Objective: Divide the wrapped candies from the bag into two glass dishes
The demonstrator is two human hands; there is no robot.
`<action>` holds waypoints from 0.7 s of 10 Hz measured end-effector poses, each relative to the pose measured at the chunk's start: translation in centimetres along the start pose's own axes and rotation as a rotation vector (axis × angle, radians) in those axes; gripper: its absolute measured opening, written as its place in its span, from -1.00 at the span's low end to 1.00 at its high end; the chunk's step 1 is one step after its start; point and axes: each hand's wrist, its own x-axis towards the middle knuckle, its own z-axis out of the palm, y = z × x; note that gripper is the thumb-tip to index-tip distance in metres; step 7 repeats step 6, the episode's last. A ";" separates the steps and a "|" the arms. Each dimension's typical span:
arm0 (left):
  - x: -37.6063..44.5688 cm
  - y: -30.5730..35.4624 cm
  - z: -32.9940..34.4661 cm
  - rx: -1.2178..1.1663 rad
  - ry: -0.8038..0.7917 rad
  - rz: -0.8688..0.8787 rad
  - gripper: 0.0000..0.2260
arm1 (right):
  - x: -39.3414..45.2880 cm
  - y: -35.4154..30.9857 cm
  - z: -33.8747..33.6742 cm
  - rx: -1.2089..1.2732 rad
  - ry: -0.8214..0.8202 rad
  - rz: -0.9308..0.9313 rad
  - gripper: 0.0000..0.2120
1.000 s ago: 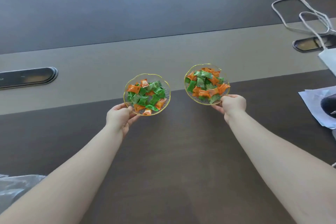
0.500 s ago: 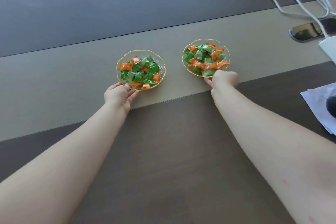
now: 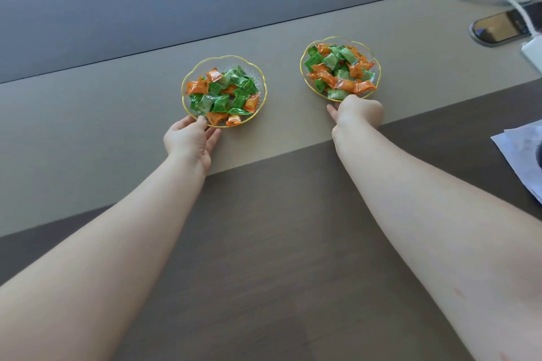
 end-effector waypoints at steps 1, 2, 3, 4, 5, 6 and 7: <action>0.1 -0.2 0.0 -0.014 -0.001 0.014 -0.84 | -0.1 0.1 0.0 -0.009 -0.005 -0.011 -0.83; 0.2 -0.4 -0.2 0.003 -0.028 0.018 -0.79 | 0.0 0.0 0.0 -0.028 -0.009 0.004 -0.87; 0.4 -0.5 -0.7 0.072 -0.029 0.032 -0.71 | -0.3 -0.1 -0.3 -0.025 -0.007 0.031 -0.89; -0.1 -0.3 -1.5 0.145 -0.019 0.047 -0.67 | -0.9 -0.3 -0.9 -0.025 -0.013 0.054 -0.89; -0.8 -0.3 -2.5 0.239 0.000 0.079 -0.73 | -1.8 -0.4 -1.6 -0.048 -0.047 0.065 -0.87; -2.1 -0.4 -3.8 0.442 0.035 0.136 -0.78 | -2.0 -0.5 -2.8 -0.115 -0.086 0.089 -0.83; -2.1 -0.4 -3.8 0.442 0.035 0.136 -0.78 | -2.0 -0.5 -2.8 -0.115 -0.086 0.089 -0.83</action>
